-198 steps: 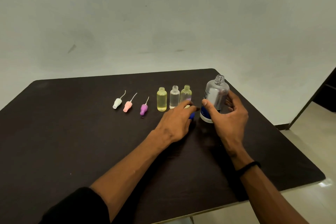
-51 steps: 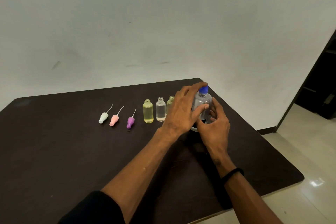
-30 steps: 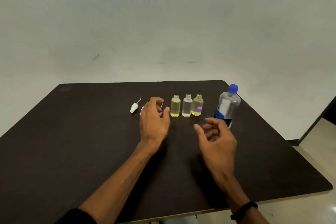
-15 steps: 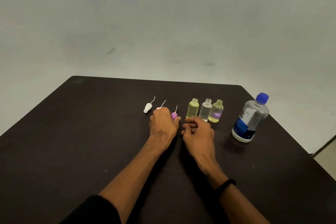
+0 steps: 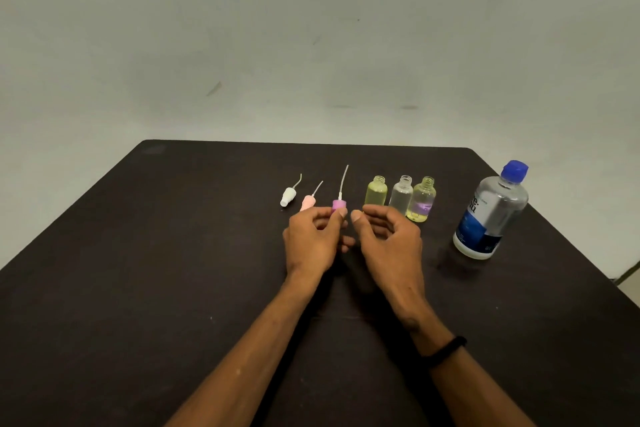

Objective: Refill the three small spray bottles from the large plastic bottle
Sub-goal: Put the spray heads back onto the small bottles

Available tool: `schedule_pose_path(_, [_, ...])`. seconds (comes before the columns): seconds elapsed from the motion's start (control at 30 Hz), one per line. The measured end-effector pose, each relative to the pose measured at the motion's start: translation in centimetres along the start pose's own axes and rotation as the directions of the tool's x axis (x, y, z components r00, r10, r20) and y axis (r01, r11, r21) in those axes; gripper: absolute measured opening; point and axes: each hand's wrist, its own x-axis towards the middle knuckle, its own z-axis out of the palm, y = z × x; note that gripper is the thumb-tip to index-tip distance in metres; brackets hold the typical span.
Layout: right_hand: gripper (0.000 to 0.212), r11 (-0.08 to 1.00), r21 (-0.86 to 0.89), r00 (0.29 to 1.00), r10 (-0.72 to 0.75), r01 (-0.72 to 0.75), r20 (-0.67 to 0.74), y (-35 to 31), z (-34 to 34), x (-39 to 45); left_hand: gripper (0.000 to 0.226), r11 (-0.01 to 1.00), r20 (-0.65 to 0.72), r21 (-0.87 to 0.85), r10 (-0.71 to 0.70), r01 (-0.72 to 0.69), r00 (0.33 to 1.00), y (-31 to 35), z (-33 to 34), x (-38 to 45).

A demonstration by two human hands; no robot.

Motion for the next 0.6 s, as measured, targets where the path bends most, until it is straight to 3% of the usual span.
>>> schedule_pose_path(0.1, [0.031, 0.987, 0.155, 0.999, 0.031, -0.034, 0.022, -0.3, 0.2, -0.1, 0.014, 0.997, 0.048, -0.082, 0.004, 0.0, 0.999, 0.3, 0.3, -1.0])
schedule_pose_path(0.3, [0.021, 0.973, 0.231, 1.0, -0.021, 0.022, -0.01, -0.9, -0.3, 0.0, 0.017, 0.985, 0.021, -0.144, 0.102, -0.098, 0.995, 1.1, 1.8, -1.9])
schedule_pose_path(0.43, [0.016, 0.966, 0.248, 0.995, -0.057, 0.075, -0.081, -1.2, -1.1, 0.2, 0.017, 0.979, 0.077, -0.096, 0.186, -0.179, 0.979, 1.1, 2.4, -1.7])
schedule_pose_path(0.6, [0.023, 0.952, 0.29, 0.98, -0.043, 0.1, -0.196, -1.3, -2.1, 0.9, 0.031, 0.958, 0.1, 0.153, 0.229, -0.243, 0.968, -0.3, 2.5, -0.2])
